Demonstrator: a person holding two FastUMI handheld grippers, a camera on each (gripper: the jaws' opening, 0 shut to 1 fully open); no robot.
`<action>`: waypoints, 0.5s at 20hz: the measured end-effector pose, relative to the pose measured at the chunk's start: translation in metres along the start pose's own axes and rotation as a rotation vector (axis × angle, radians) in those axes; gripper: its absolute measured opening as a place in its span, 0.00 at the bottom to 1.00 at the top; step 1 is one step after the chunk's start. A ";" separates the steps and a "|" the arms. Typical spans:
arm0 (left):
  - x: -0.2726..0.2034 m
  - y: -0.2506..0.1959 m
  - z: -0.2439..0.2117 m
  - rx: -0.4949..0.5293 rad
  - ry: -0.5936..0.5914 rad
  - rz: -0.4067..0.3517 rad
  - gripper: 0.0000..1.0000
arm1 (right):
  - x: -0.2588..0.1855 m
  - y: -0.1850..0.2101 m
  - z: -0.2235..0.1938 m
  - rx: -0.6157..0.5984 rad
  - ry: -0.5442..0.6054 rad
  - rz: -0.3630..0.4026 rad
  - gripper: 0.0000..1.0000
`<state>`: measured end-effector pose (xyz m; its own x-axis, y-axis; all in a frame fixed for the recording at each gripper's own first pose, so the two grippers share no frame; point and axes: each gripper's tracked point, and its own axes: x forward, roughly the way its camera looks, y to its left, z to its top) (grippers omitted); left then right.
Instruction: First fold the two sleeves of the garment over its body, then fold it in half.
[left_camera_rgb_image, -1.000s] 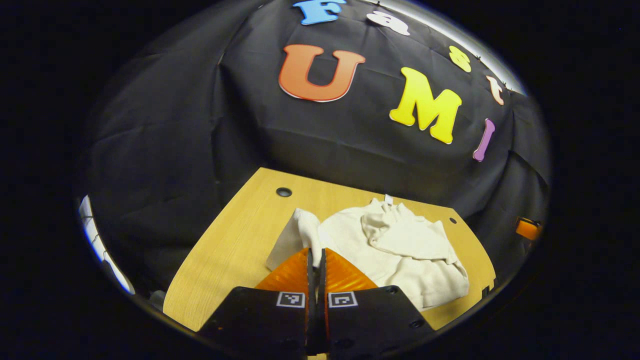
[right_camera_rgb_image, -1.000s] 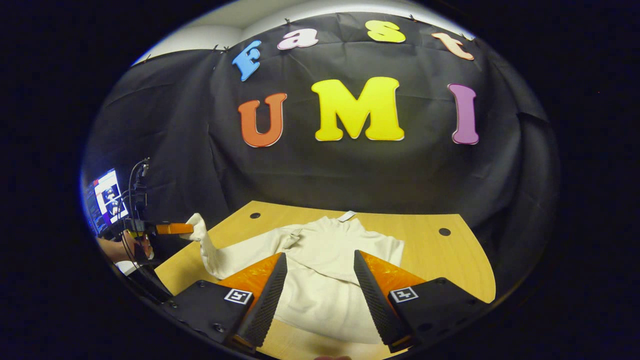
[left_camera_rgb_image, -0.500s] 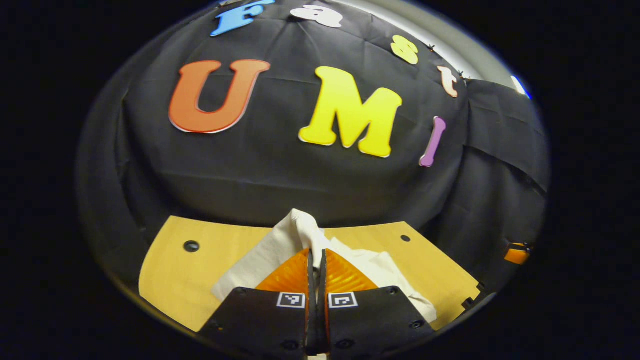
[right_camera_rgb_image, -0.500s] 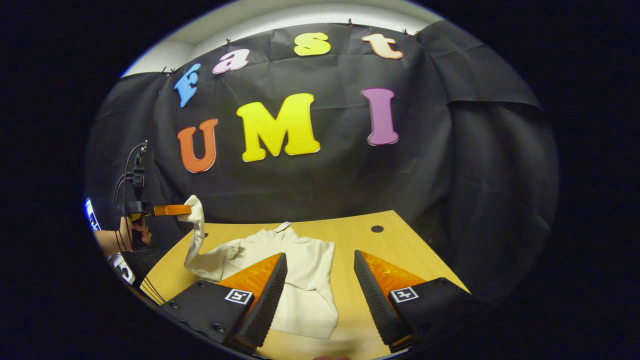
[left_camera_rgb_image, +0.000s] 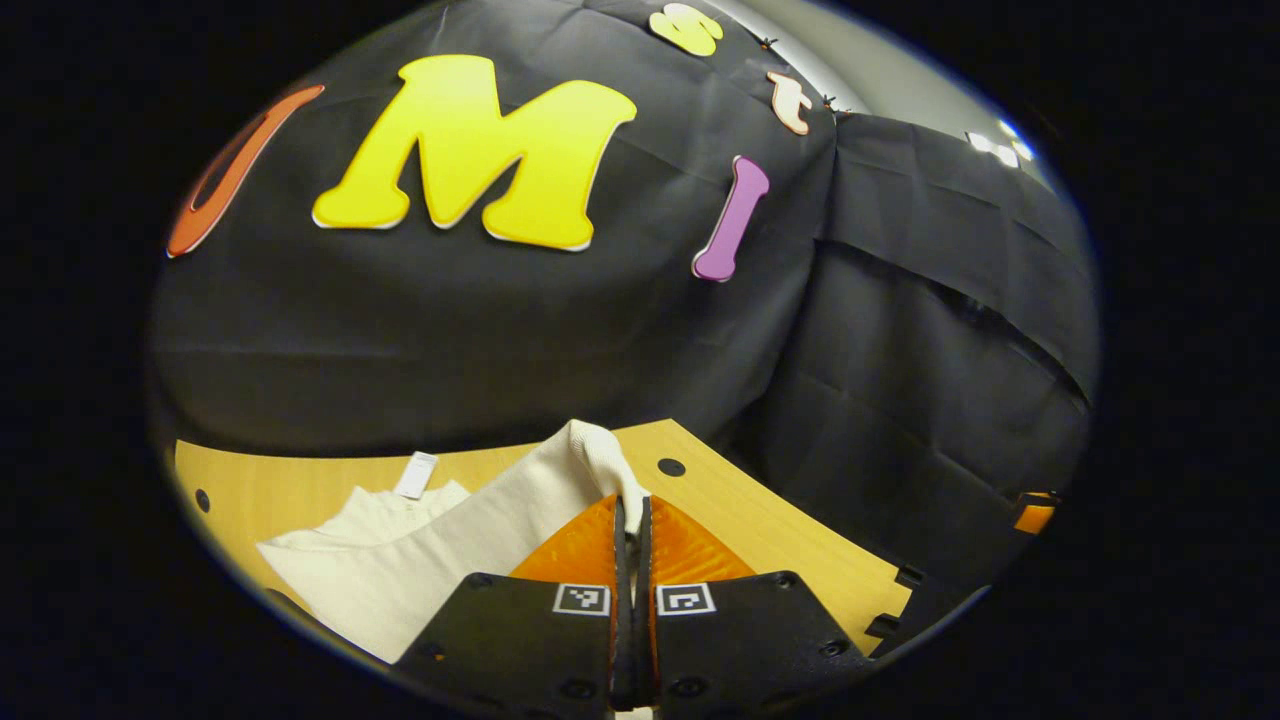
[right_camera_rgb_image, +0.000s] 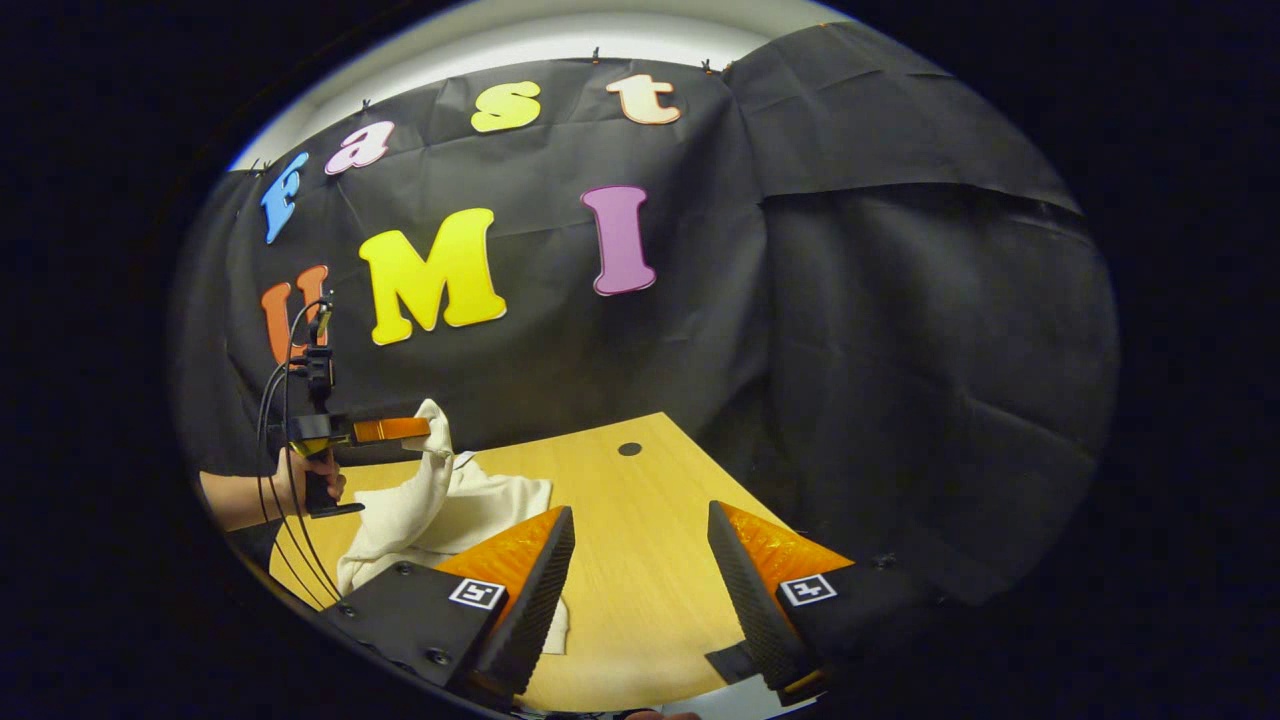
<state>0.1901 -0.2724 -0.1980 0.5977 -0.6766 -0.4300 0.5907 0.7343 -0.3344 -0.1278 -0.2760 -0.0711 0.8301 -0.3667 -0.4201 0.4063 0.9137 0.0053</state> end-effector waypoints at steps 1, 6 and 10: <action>0.012 -0.002 -0.012 -0.004 0.019 -0.008 0.03 | -0.003 -0.010 -0.002 -0.004 0.008 -0.021 0.84; 0.072 0.015 -0.088 0.005 0.169 0.058 0.03 | -0.004 -0.031 -0.016 -0.013 0.085 -0.076 0.84; 0.100 0.033 -0.123 -0.018 0.211 0.126 0.11 | 0.006 -0.025 -0.024 -0.067 0.138 -0.050 0.84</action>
<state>0.2022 -0.3092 -0.3549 0.5386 -0.5547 -0.6342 0.5081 0.8143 -0.2807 -0.1424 -0.2963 -0.0954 0.7472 -0.3890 -0.5388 0.4160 0.9061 -0.0772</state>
